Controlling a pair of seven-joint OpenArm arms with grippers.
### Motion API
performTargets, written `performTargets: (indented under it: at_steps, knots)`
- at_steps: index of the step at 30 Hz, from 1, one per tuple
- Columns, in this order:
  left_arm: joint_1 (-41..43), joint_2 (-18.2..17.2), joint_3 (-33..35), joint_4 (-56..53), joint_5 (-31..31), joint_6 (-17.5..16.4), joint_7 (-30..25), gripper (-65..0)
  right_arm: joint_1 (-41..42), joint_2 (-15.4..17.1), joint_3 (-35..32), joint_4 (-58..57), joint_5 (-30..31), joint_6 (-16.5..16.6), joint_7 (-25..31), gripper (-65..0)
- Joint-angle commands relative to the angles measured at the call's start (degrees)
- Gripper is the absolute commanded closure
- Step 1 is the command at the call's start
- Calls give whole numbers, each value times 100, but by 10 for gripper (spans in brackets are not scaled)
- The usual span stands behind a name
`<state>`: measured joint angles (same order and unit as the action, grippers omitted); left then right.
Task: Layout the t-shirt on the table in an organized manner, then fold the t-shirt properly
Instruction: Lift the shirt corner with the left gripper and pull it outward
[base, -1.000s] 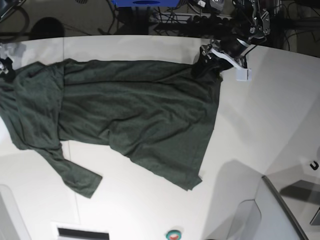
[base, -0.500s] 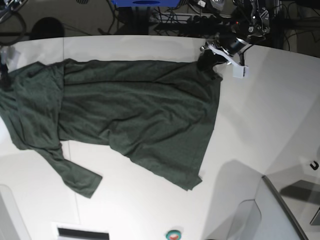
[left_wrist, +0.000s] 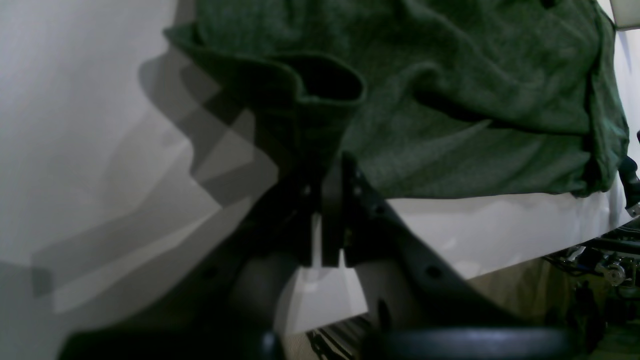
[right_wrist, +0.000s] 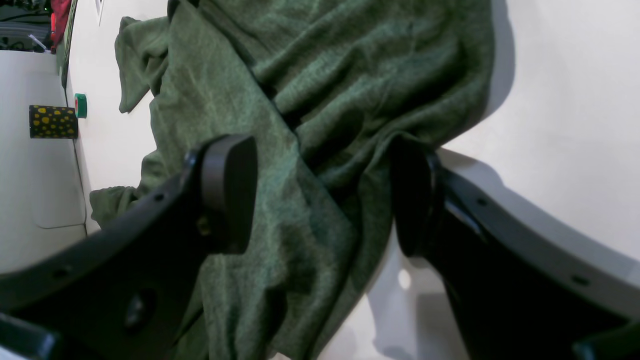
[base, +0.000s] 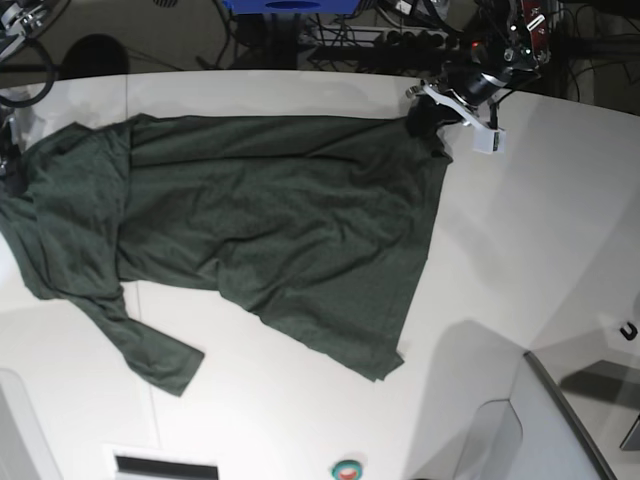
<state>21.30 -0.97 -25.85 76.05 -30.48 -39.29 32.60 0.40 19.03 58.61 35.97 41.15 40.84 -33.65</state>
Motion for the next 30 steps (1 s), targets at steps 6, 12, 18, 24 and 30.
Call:
performTargets:
  at_steps: [6,12,18,24,30]
  knots:
    - [19,-21,-13,100,-121,-71,-73,0,-45,-105,7,-5,-207,-84,-288,-261]
    - [19,-21,-13,179,-112,-71,-73,0,-45,-105,7,47,-207,-84,-437,-6]
    - [257,-48,-13,1155,-95,-71,-64,0,-238,-61,7,689,-207,-84,-938,-6]
    - [679,-329,101,2544,-104,223,375,0,-704,-228,25,2658,-198,-84,-2319,-6]
    - [688,-373,145,3001,-95,232,876,0,-862,-421,-10,4408,-207,-84,-3207,-6]
